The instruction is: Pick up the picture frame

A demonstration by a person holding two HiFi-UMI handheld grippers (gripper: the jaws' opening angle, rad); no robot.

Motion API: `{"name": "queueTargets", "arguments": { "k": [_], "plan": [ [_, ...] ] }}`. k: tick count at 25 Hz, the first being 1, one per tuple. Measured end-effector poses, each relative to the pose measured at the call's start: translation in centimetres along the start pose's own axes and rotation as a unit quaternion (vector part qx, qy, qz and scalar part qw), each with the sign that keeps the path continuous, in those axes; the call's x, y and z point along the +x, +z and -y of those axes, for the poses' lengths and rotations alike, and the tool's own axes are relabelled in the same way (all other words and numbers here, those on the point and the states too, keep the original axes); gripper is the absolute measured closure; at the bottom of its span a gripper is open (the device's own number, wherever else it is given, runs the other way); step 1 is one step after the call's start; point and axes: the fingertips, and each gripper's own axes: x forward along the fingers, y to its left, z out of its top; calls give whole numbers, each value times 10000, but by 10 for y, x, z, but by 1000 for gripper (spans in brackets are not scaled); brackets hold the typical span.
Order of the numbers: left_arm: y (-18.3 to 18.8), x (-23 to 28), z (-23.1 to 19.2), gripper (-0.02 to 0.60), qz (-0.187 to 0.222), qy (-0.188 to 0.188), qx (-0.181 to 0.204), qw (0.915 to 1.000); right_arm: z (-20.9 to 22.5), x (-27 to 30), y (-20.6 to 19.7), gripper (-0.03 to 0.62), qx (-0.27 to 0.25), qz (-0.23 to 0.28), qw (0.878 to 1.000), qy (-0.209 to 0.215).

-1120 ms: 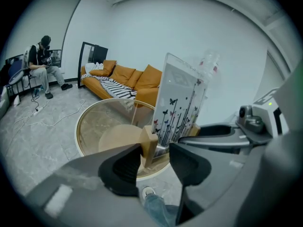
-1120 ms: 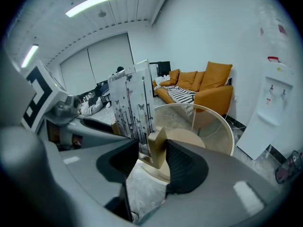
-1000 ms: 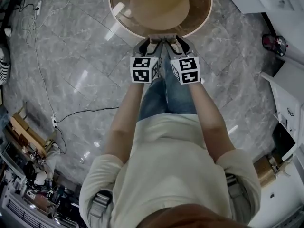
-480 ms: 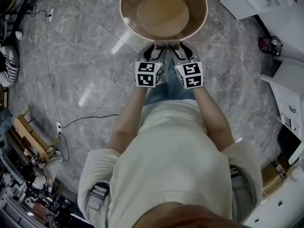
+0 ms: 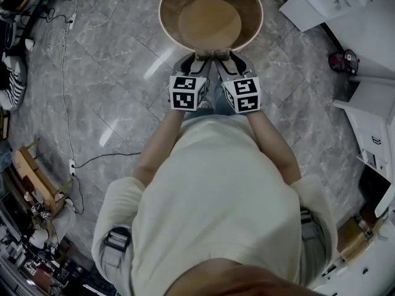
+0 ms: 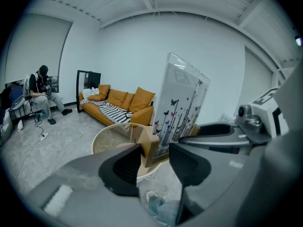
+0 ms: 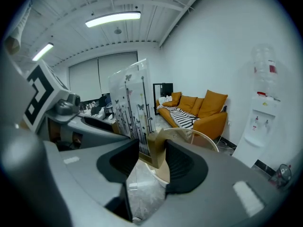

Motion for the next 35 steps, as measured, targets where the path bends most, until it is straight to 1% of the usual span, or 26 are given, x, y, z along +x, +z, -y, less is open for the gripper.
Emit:
{"name": "queueTargets", "arguments": {
  "k": [6,13,18,25,35],
  "plan": [
    [7,-27,6,393,101,-23,122,9999,-17,-21,12,419,-42,172,9998,-19],
    [11,-41,10,393,188,-75,174,9996,-26,-33,19,421,-114,306,9994,-73],
    [11,-45,8,393,219,-81,192,9995,-31,-34,21,430,-219,302,9992,-111],
    [15,-49,1,393,285,-54,150,9995,-36,-30,26,433,-253,323,9991,-92],
    [15,-46,-3,393,270,-35,130,9995,-35,-25,27,434,-272,307,9991,-70]
  ]
}}
